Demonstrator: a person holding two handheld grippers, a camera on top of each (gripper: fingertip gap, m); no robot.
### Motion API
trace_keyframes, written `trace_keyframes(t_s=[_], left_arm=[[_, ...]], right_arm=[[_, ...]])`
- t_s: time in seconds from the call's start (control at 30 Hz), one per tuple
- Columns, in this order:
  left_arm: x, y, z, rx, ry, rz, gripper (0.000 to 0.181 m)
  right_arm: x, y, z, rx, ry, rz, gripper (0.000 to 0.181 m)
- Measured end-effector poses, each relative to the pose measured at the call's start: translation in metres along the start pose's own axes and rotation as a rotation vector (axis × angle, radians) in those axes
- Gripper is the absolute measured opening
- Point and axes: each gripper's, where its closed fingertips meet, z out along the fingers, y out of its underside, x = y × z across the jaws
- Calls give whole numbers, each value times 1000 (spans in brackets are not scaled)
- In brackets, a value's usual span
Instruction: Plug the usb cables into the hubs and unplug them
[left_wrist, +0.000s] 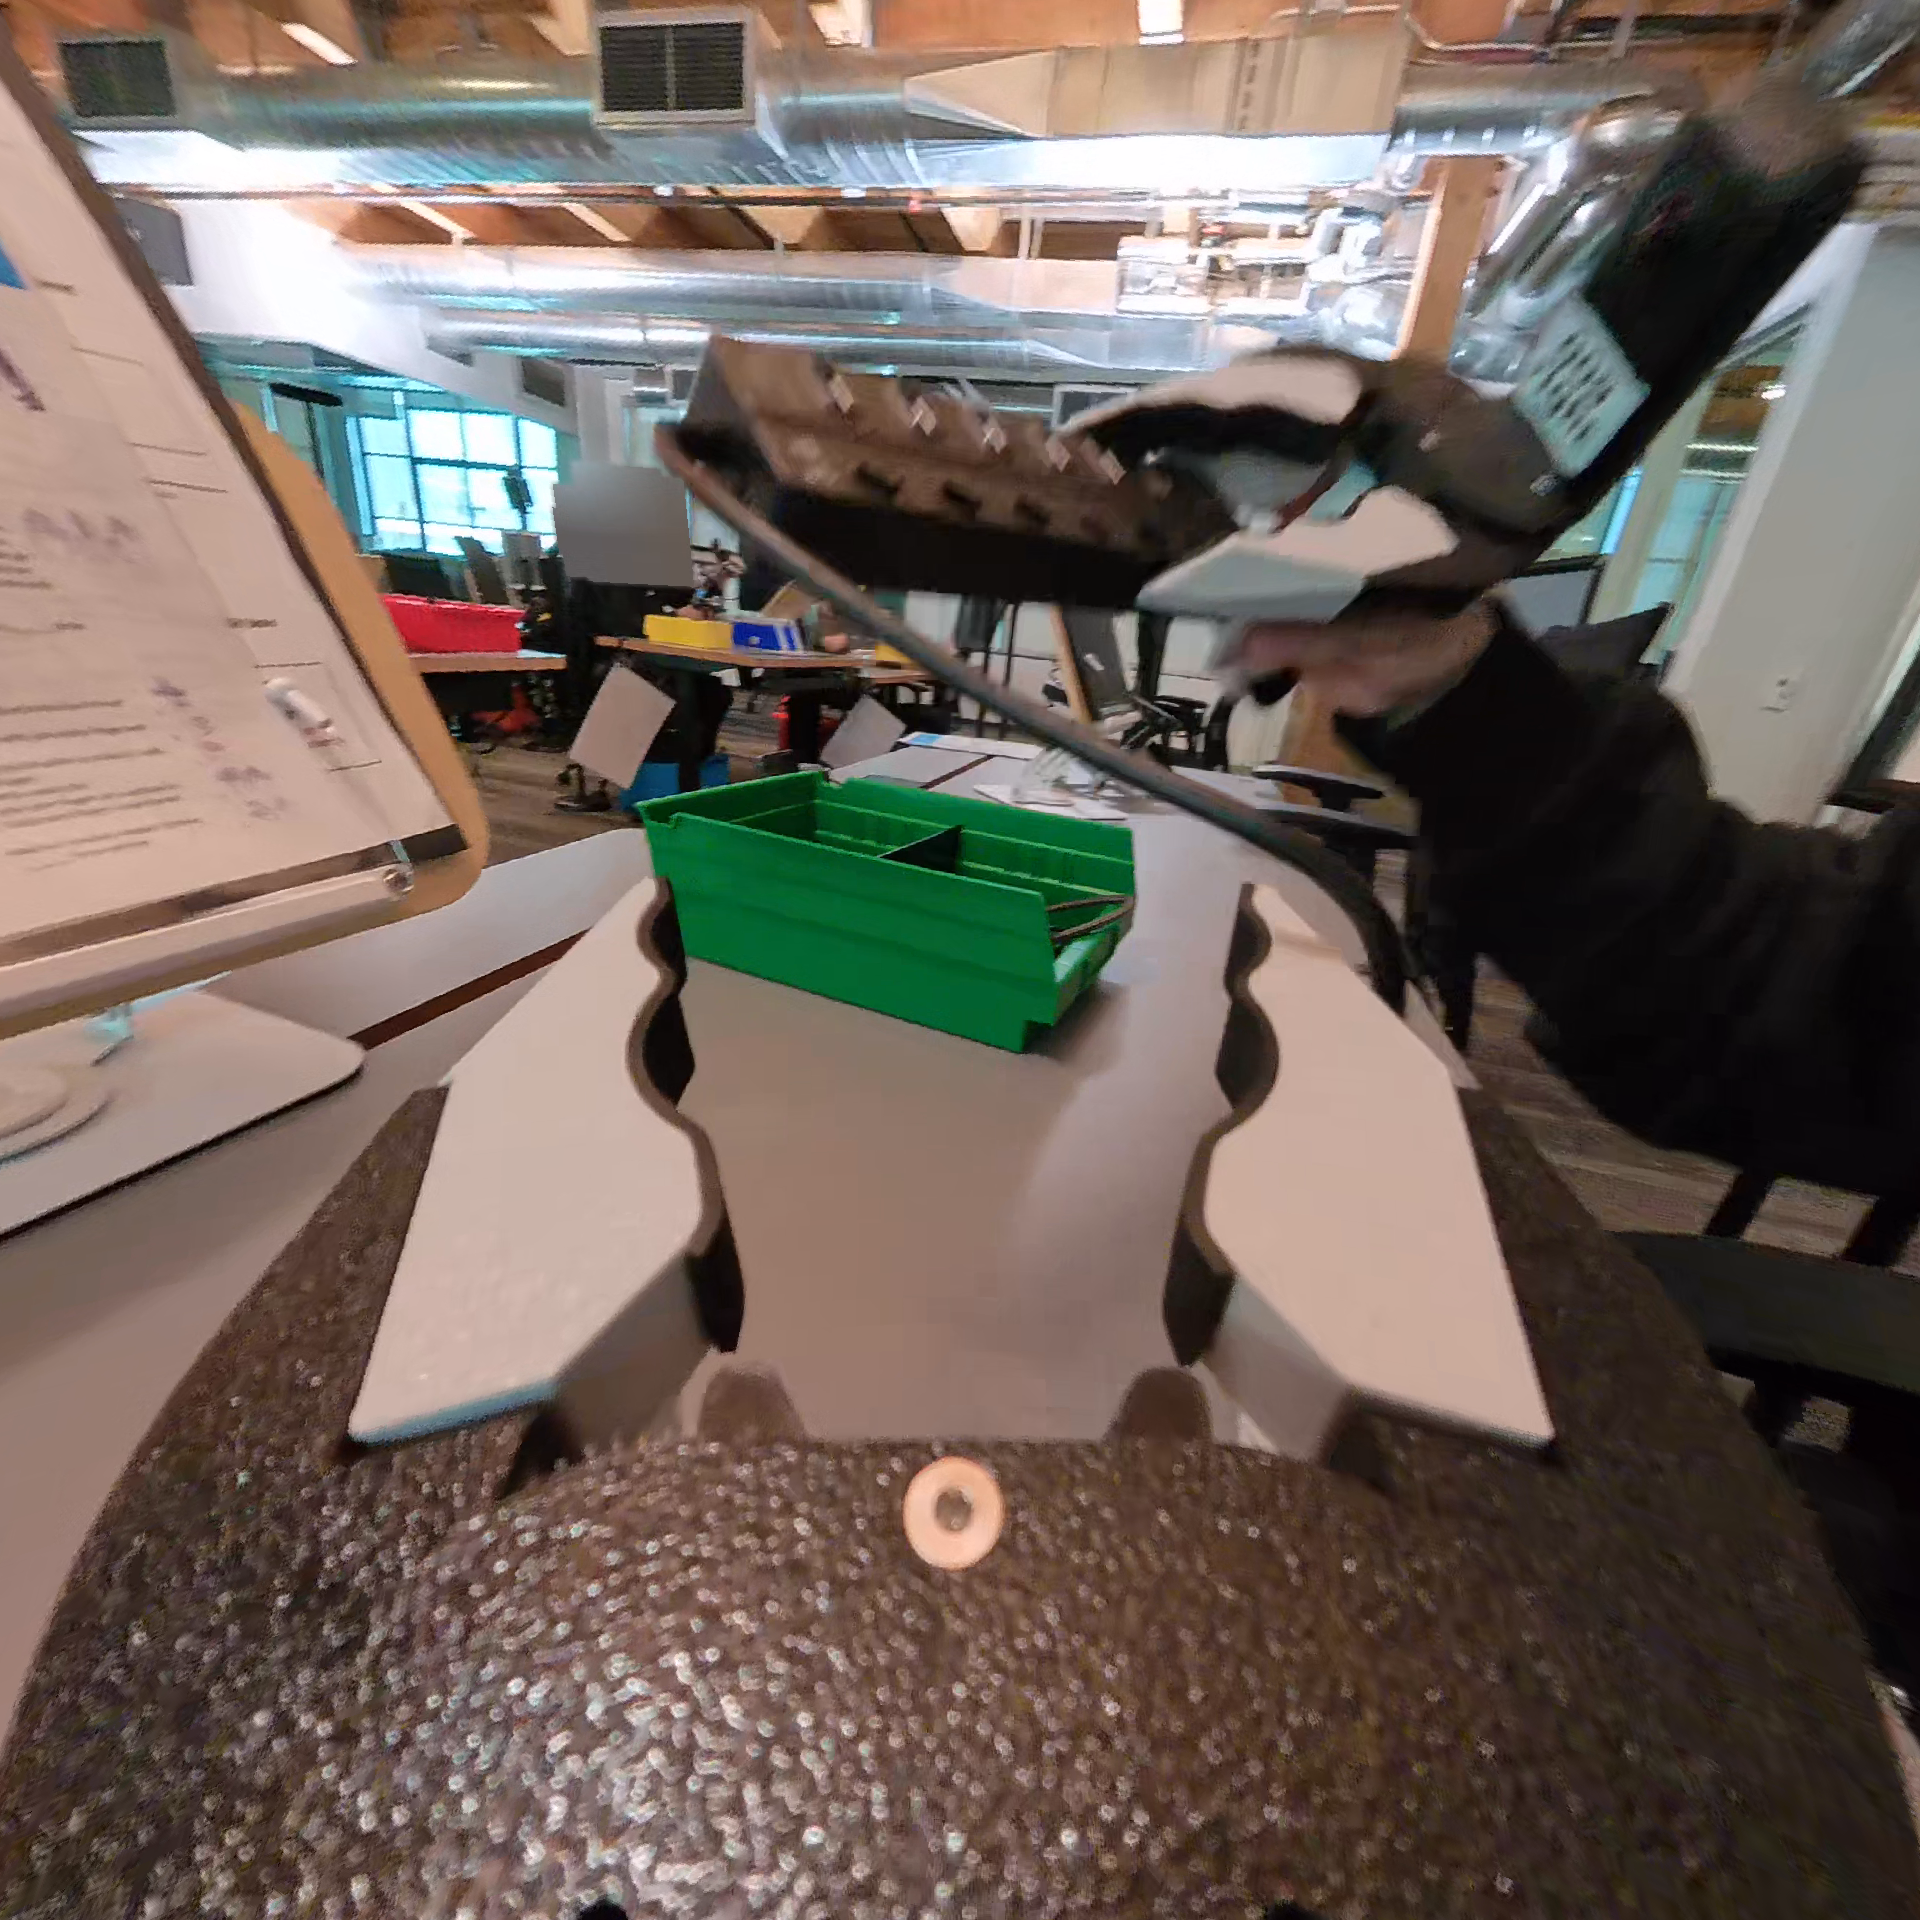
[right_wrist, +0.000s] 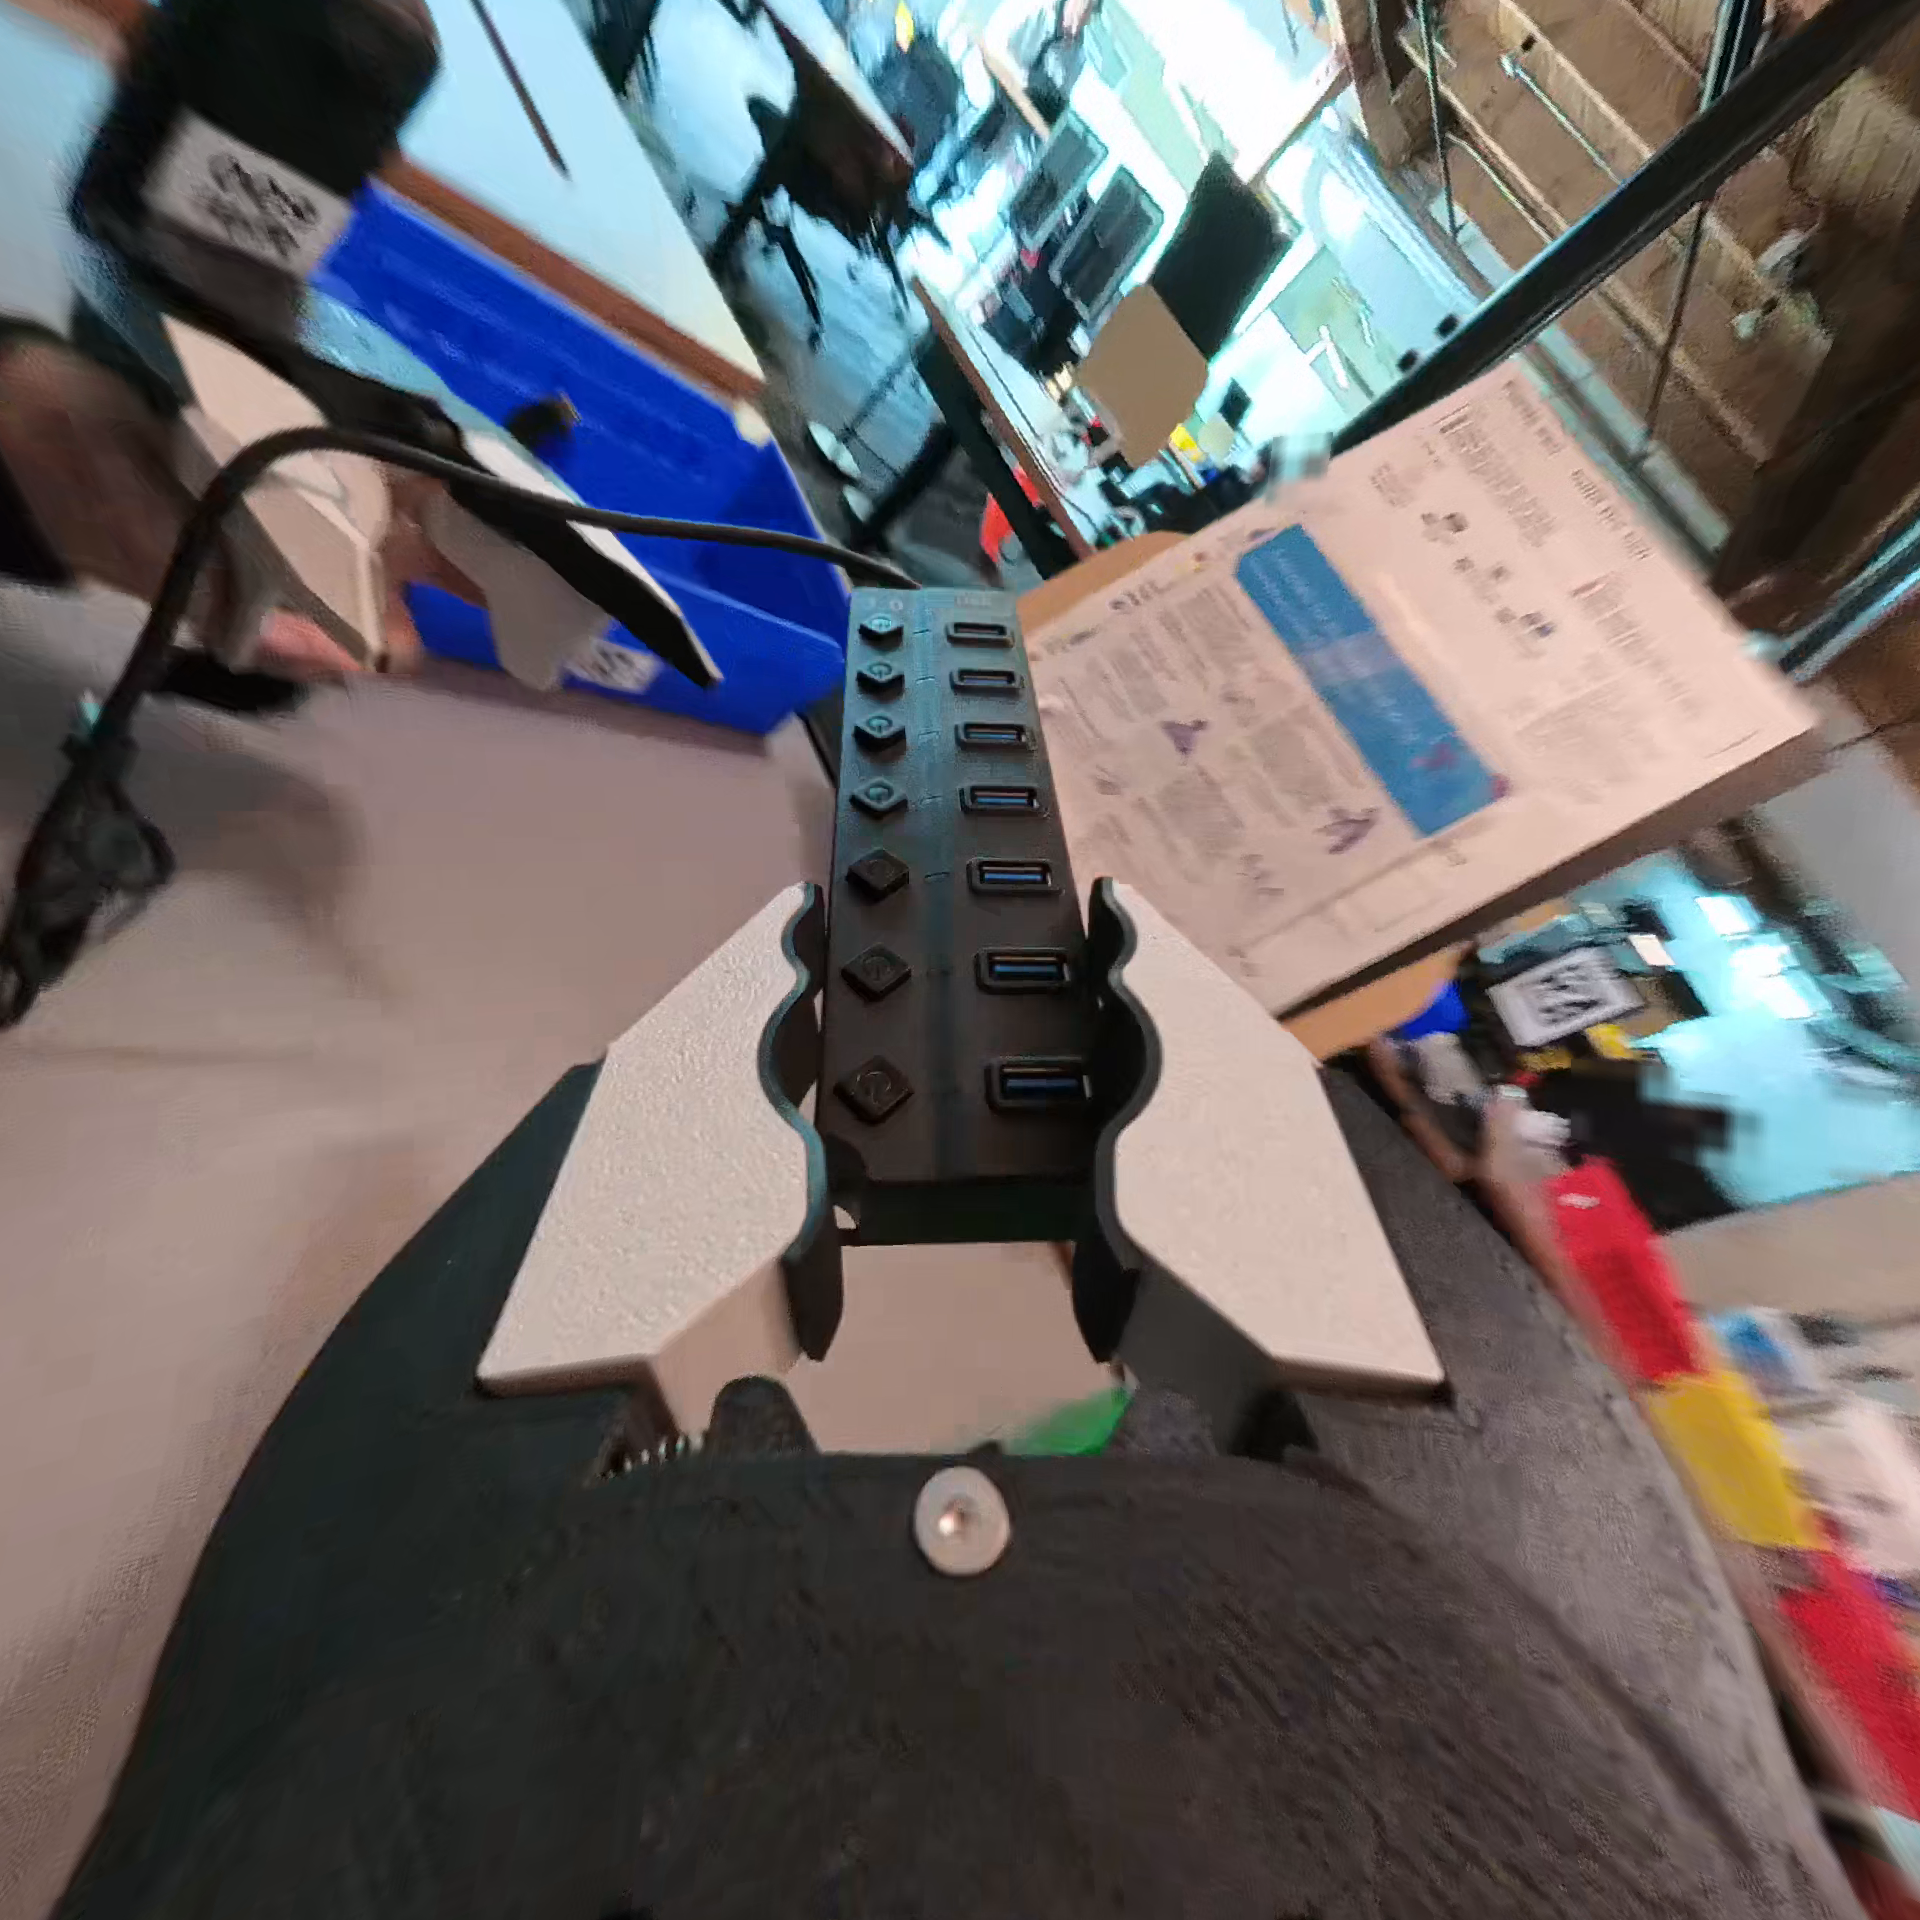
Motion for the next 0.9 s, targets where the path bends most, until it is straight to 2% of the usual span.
trace_keyframes(t_s=[0.1, 0.23, 0.33, 0.47, 0.6, 0.9], left_arm=[[-5, 4, 0, 8, -14, 1, 90], [-2, 5, 1, 15, -1, 1, 91], [-5, 9, 2, -11, -21, 22, 94], [-7, 8, 0, 5, -27, 4, 93], [-9, 5, -2, 21, -32, -5, 91], [-7, 11, 1, 0, -17, -15, 89]], right_arm=[[29, -8, -14, -129, 41, -201, 50], [55, -12, -24, -282, 97, -434, 50], [75, -7, -32, -417, 197, -634, 49], [96, 13, -40, -565, 277, -784, 49], [134, 27, -57, -669, 386, -835, 50], [242, 16, -105, -767, 659, -799, 50]])
